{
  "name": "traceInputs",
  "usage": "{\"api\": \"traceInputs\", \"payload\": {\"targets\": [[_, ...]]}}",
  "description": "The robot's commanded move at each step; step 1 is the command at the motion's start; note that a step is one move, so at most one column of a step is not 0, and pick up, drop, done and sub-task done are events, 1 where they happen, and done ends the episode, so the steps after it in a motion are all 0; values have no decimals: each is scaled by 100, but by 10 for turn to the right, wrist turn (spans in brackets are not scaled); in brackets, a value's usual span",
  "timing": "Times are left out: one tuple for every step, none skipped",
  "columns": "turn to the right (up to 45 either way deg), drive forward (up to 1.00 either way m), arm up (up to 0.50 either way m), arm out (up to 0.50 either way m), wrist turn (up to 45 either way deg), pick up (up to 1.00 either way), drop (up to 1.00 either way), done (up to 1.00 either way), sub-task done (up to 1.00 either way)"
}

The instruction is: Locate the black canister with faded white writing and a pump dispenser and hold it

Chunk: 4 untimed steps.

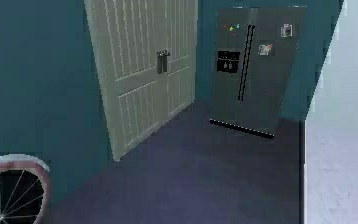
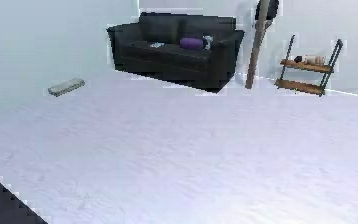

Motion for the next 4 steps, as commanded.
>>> {"api": "traceInputs", "payload": {"targets": [[450,0,0,0,0,0,0,0,0],[450,0,0,0,0,0,0,0,0],[300,0,0,0,0,0,0,0,0],[0,100,0,0,0,0,0,0,0]]}}
